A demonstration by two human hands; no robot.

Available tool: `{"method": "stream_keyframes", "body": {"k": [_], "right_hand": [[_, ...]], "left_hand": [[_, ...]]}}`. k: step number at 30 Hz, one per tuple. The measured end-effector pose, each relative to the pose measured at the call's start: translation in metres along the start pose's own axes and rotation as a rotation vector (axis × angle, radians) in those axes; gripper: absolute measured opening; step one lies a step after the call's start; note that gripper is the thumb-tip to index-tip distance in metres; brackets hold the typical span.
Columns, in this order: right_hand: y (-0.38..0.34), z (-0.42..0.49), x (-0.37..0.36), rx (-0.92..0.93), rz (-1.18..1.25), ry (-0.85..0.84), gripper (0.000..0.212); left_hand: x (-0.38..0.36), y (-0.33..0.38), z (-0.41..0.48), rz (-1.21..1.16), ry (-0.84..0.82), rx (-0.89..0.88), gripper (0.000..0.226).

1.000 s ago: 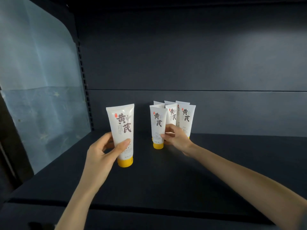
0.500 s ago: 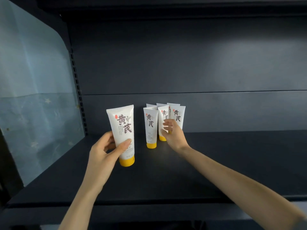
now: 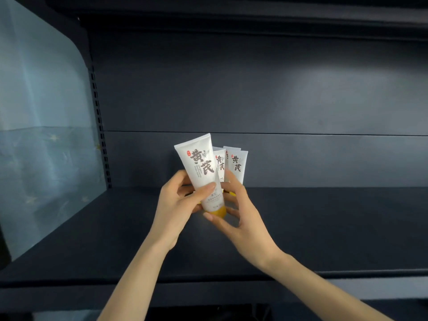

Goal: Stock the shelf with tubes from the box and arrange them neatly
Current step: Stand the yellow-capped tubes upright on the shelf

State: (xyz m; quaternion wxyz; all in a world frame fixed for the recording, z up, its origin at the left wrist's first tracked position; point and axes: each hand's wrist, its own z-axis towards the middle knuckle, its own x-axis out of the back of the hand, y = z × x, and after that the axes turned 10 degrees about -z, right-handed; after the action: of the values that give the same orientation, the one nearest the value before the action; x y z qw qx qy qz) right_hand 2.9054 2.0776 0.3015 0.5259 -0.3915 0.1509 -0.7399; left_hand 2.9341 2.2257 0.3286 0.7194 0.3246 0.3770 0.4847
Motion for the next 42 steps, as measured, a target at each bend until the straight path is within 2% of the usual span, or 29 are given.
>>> {"method": "stream_keyframes", "body": {"k": [3,7,13,16,19,23,29,35,42], "right_hand": [[0.003,-0.004,0.002,-0.018,-0.048,0.110,0.071],[0.008,-0.006,0.004,-0.046,-0.101,0.199,0.071],[0.013,0.001,0.005,-0.077,-0.098,0.188,0.073],[0.017,0.012,0.006,-0.099,-0.073,0.147,0.070],[0.030,0.030,0.009,-0.173,-0.062,0.118,0.066],[0.058,0.057,0.012,-0.286,-0.077,0.086,0.062],[0.101,0.076,0.004,-0.452,-0.168,0.056,0.065],[0.116,0.084,-0.008,-0.491,-0.154,0.010,0.056],[0.114,0.090,-0.014,-0.536,-0.180,0.050,0.054]], "left_hand": [[-0.013,-0.005,-0.002,0.015,0.003,0.015,0.029],[-0.027,-0.012,-0.005,0.152,0.058,-0.030,0.034],[-0.031,-0.018,-0.009,0.254,0.116,-0.100,0.037],[-0.019,-0.012,-0.011,0.327,0.003,-0.074,0.043],[0.001,-0.007,-0.018,0.537,-0.116,-0.016,0.062],[0.034,-0.008,-0.032,0.904,-0.092,0.055,0.077],[0.068,-0.005,-0.052,1.196,-0.091,0.161,0.079],[0.084,0.002,-0.063,1.191,-0.039,0.188,0.076],[0.089,0.007,-0.068,1.130,-0.015,0.186,0.074]]}}
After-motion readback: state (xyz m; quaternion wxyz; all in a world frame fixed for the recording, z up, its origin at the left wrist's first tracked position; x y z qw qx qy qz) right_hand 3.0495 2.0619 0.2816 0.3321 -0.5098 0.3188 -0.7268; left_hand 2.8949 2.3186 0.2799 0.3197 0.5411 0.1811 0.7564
